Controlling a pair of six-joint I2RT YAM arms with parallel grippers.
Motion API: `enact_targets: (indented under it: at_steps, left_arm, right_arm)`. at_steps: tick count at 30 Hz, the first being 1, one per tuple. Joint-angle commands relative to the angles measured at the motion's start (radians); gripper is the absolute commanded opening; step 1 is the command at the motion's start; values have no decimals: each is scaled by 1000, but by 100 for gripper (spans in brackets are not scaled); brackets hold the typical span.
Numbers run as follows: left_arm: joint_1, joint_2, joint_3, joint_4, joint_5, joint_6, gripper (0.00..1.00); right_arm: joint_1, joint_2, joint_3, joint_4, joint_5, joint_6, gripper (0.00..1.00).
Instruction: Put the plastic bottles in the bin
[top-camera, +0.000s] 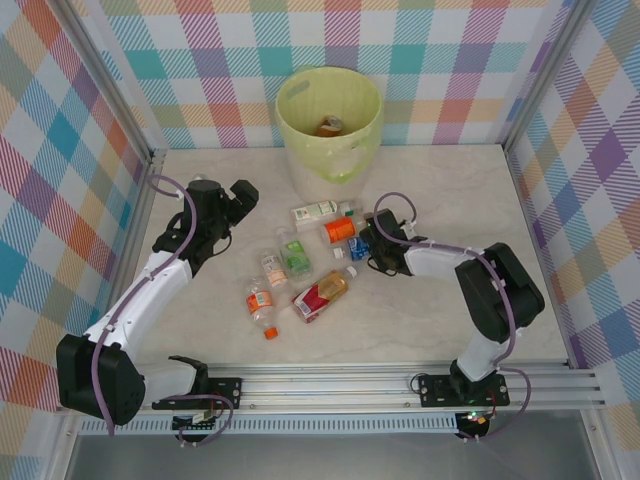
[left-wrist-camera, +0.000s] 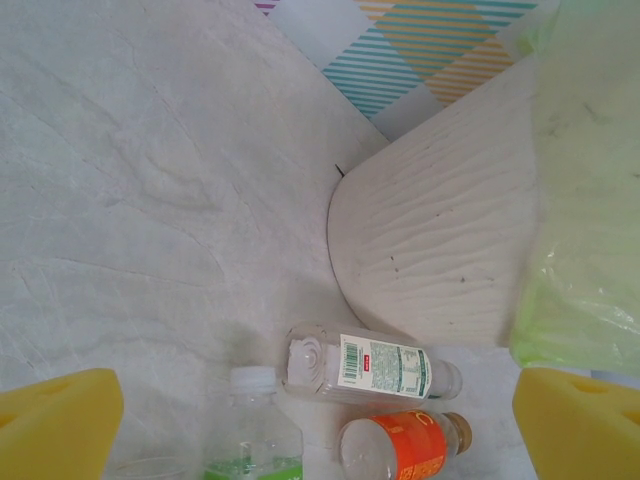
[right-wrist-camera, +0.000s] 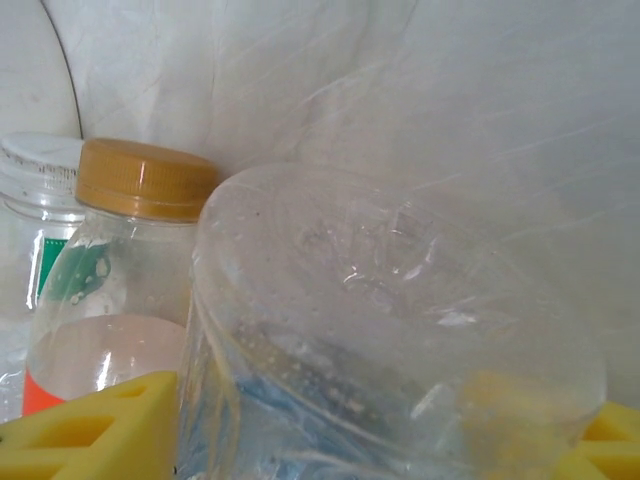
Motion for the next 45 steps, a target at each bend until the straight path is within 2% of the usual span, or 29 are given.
enact_targets:
  at_steps: [1,12,19,23,26,31,34,37,41,45]
  left_arm:
    - [13,1,-19,11,6,-1,100]
    - [21,2,-39,16,15,-13,100]
    - [32,1,-45,10,18,-10,100]
    - [39,1,-54,12,17,-14,100]
    - [43,8,-59,20,20,-24,100]
    - [44,20,-59,26,40,-43,100]
    - [45,22,-59,21,43,-43,100]
    - [47,16,-62,12,42,-42,100]
    - [51,-2,-71,4,27,-32,100]
    - [56,-9,-79,2,23,-22,100]
  right_arm:
    - [7,-58,-46,-5,69,-11,60]
    - [8,-211,-191,73,100,-183,51]
    - [7,-286,-192,-81,54,-395,51]
    - [8,-347,-217,-173,51,-466,53]
    - [7,-368,-225,-212,38,-464,61]
    - [6,-315,-149,-273,-68,-375,88]
    - [7,-250,-94,-295,-98,-335,98]
    - [6,-177,-56,-364,-24,-263,100]
    - [6,-114,-51,-318,-29,-210,100]
    - [0,-56,-28,-345,45,-194,94]
